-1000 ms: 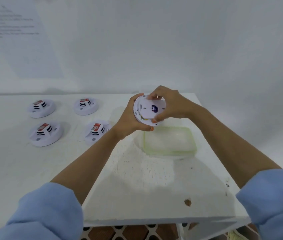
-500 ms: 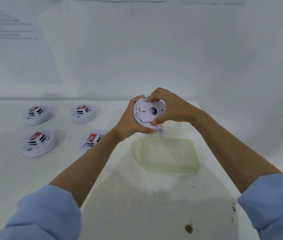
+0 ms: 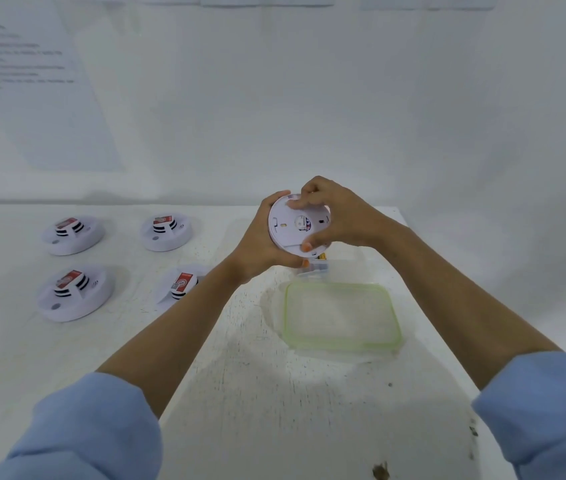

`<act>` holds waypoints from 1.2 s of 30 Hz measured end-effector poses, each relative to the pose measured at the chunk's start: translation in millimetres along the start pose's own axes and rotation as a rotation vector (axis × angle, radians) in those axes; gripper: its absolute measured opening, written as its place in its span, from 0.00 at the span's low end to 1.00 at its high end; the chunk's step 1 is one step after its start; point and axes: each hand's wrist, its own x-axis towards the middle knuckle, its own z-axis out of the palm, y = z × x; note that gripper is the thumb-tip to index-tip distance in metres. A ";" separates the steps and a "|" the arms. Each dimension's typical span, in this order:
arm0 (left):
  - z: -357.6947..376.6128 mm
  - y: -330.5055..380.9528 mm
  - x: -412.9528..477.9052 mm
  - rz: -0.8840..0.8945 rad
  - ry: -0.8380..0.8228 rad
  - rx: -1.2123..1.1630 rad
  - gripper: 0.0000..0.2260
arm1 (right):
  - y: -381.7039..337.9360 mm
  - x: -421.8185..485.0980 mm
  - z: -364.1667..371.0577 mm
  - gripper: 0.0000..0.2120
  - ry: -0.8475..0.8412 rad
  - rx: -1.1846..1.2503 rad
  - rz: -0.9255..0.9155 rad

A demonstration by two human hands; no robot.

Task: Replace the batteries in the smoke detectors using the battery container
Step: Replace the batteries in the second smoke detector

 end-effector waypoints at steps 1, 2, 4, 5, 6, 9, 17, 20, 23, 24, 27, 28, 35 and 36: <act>0.0 -0.2 0.1 0.002 0.002 -0.005 0.44 | 1.1 -0.4 0.6 0.30 0.004 0.017 0.004; 0.4 -0.2 0.2 0.003 0.004 -0.008 0.44 | 1.8 -0.9 0.9 0.29 0.005 0.028 0.006; 1.1 -1.0 0.4 0.007 0.017 -0.004 0.44 | 3.7 -0.9 1.9 0.28 -0.004 0.038 0.005; 1.6 -1.9 0.6 0.011 0.029 -0.001 0.44 | 4.8 -0.5 2.9 0.27 -0.010 0.043 0.000; 1.9 -2.6 0.9 0.015 0.043 0.003 0.44 | 6.0 0.1 4.0 0.27 -0.010 0.050 -0.009; 0.9 -4.5 3.5 0.040 0.096 0.019 0.45 | 10.1 2.6 10.4 0.27 0.036 0.086 -0.027; -5.2 -6.8 1.6 0.078 0.130 0.127 0.46 | 9.5 3.4 27.3 0.28 0.090 0.244 0.023; -10.6 3.2 4.9 0.118 0.154 0.297 0.46 | 4.7 5.8 23.4 0.28 0.040 0.221 0.049; -17.8 18.7 8.5 0.177 0.178 0.538 0.47 | -4.5 10.9 24.8 0.30 0.029 0.328 0.104; -21.2 21.6 9.4 0.173 0.175 0.606 0.48 | -7.9 13.8 27.3 0.30 0.034 0.367 0.115; -32.5 21.5 10.1 0.136 0.196 0.749 0.50 | -16.1 24.9 38.2 0.33 0.098 0.481 0.127; -36.7 19.3 10.6 0.136 0.211 0.782 0.50 | -18.5 28.3 42.3 0.33 0.133 0.523 0.121; -78.4 12.9 9.5 0.084 0.102 0.532 0.48 | -35.5 58.3 76.2 0.28 0.319 0.986 0.370; -85.2 10.3 9.0 0.022 0.107 0.448 0.46 | -36.6 63.8 79.9 0.26 0.350 1.087 0.420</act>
